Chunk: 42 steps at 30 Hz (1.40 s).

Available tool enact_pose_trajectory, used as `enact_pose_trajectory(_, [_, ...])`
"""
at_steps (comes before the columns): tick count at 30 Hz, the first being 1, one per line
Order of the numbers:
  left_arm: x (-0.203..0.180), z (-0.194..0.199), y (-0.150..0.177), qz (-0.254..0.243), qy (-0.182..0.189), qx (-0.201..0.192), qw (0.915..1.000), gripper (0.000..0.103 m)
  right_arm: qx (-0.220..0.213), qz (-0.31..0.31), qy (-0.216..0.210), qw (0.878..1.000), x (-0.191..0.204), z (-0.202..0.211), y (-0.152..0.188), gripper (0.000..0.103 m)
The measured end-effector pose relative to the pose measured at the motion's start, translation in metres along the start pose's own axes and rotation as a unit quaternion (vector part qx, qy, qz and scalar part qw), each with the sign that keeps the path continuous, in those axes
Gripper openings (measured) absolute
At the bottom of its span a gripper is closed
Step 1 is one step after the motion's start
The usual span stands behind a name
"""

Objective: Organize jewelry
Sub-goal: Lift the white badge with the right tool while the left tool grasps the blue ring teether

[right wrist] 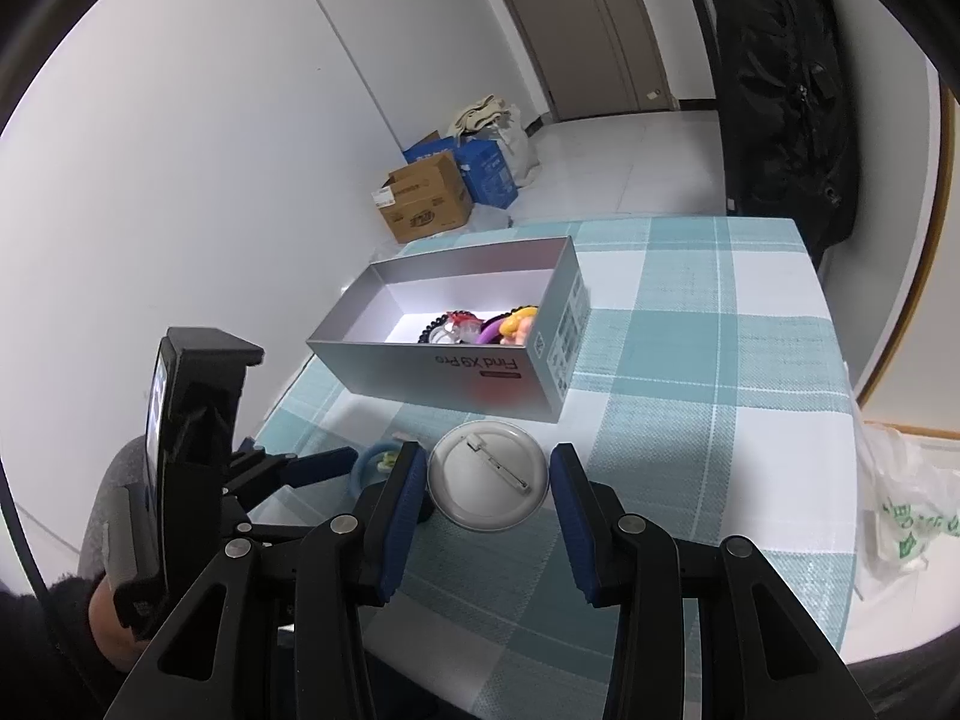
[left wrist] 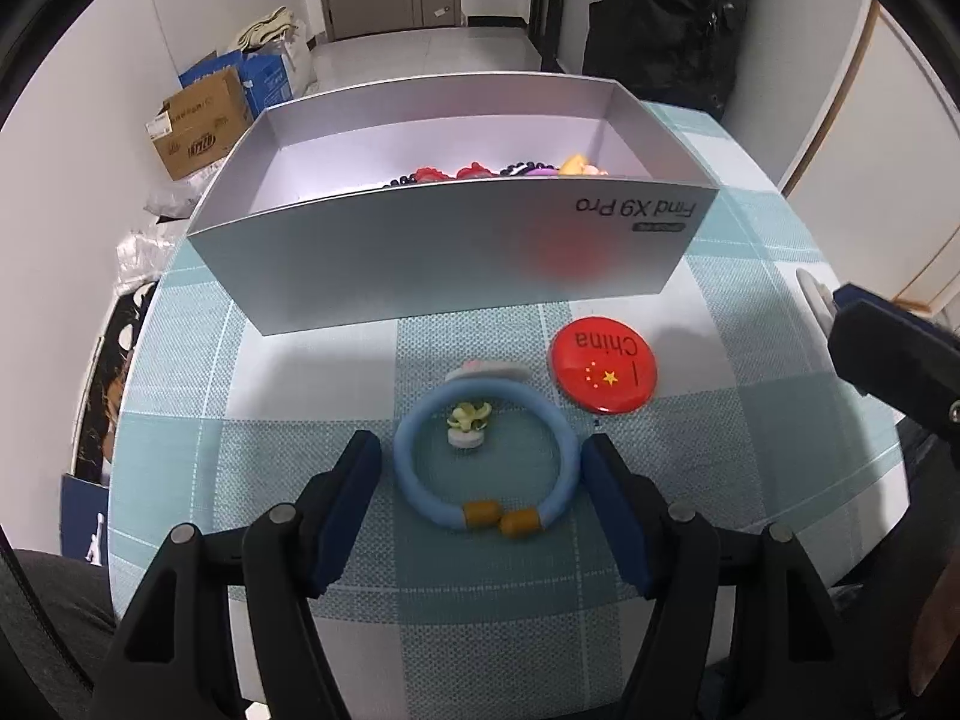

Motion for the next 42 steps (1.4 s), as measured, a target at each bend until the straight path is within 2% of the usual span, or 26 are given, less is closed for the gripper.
enact_pose_trajectory(5, [-0.001, -0.001, 0.0, -0.007, -0.001, 0.0, 1.0, 0.064, 0.003, -0.007, 0.0, 1.0, -0.002, -0.002, 0.0, 0.042])
enact_pose_trajectory(6, [-0.002, -0.002, -0.001, -0.008, 0.0, 0.0, 1.0, 0.058, 0.004, -0.007, 0.001, 1.0, -0.002, -0.002, 0.0, 0.042])
enact_pose_trajectory(11, [-0.003, -0.004, -0.006, -0.006, 0.004, 0.001, 1.0, 0.058, 0.005, -0.004, 0.003, 1.0, -0.001, -0.004, 0.001, 0.042])
enact_pose_trajectory(26, [0.002, 0.017, -0.012, 0.021, 0.058, -0.041, 0.9973, 0.058, 0.014, -0.011, 0.018, 1.0, 0.0, -0.012, 0.002, 0.042])
enact_pose_trajectory(31, [0.005, 0.031, -0.015, 0.029, 0.084, -0.072, 0.9934, 0.058, 0.007, -0.003, 0.015, 1.0, 0.01, -0.012, -0.001, 0.042])
enact_pose_trajectory(38, [0.023, 0.044, -0.021, 0.071, 0.118, -0.108, 0.9846, 0.058, 0.002, 0.001, 0.014, 1.0, 0.017, -0.016, -0.009, 0.042])
enact_pose_trajectory(42, [0.028, 0.051, -0.028, 0.081, 0.126, -0.128, 0.9804, 0.057, 0.006, -0.005, 0.015, 1.0, 0.015, -0.02, -0.017, 0.042])
Point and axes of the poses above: each gripper's, at about its wrist camera, not at the fingertips, and z roughly against the way its jaws point, x to its left, y to its underside, the point moved 2 cm from there along -z, roughly the way its jaws point, and after that the axes turned 15 degrees about y, right-handed, at the moved point
